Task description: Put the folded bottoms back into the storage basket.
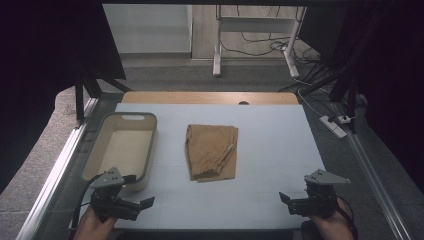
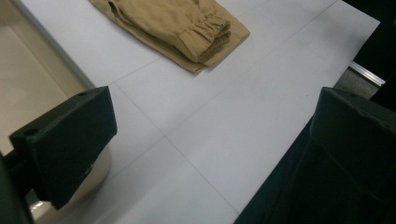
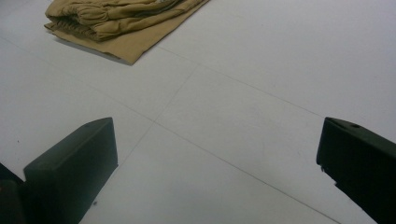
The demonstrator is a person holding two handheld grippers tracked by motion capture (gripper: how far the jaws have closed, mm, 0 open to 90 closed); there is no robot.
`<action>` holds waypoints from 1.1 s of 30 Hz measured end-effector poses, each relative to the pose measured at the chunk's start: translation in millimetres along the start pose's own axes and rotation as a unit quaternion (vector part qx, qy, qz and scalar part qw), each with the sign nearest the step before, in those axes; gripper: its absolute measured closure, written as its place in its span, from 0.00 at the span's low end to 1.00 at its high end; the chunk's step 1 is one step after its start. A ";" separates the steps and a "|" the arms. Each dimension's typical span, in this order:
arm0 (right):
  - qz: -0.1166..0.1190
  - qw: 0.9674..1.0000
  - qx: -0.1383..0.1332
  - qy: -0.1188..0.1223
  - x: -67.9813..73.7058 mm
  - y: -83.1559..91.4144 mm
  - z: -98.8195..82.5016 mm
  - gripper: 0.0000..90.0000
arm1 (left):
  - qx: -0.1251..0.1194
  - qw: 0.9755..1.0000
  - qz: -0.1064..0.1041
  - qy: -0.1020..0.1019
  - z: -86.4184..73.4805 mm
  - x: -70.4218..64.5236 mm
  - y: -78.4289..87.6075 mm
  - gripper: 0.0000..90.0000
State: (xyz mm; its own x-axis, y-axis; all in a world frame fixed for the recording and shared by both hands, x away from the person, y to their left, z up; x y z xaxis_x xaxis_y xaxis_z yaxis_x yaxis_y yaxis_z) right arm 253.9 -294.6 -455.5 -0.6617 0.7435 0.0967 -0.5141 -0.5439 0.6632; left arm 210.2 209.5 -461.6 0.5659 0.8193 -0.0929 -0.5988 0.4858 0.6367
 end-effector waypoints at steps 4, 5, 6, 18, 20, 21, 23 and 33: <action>0.001 1.000 0.001 -0.001 -0.3 0.3 0.0 0.00 | 0.011 1.000 0.002 -0.014 5.5 -3.0 -7.3 0.00; 0.001 1.000 0.000 -0.001 -0.3 0.3 0.0 0.00 | 0.016 1.000 0.004 -0.019 7.2 -3.7 -9.0 0.00; 0.002 1.000 0.000 -0.001 -0.3 0.3 0.0 0.00 | 0.018 1.000 0.006 -0.023 8.9 -4.5 -10.9 0.00; 0.003 1.000 0.001 0.000 -0.4 -0.2 0.2 0.00 | 0.031 0.999 0.000 -0.034 24.1 -12.9 -31.7 0.00; 0.004 1.000 0.001 0.000 -0.4 -0.3 0.2 0.00 | 0.029 0.999 0.002 -0.035 26.6 -13.0 -34.8 0.00; 0.004 1.000 0.001 0.000 -0.4 -0.3 0.2 0.00 | 0.027 0.999 0.003 -0.034 27.9 -12.9 -36.5 0.00; 0.005 1.000 0.001 0.000 -0.5 -0.3 0.3 0.00 | 0.023 0.999 0.005 -0.027 30.3 -12.6 -40.5 0.00; 0.008 1.000 0.001 0.001 -0.5 -0.4 0.3 0.00 | 0.026 0.999 0.016 -0.027 38.8 -11.0 -60.1 0.00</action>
State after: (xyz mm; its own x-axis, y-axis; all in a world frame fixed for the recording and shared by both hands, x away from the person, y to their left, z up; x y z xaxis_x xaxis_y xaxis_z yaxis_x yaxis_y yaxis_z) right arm 254.6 -294.7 -455.6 -0.6710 0.7340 0.1047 -0.5029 -0.5543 0.6632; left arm 262.0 159.5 -469.2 0.5766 0.8164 -0.0312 -0.5887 0.4416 0.6771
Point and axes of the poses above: each handheld gripper's, and its own axes: y roughly backward along the jaws, z roughly out of its top, x roughly to its left, the point moved 2 cm from there along -y, roughly forward along the jaws, and after that the axes turned 11 degrees about z, right-handed, at the moved point
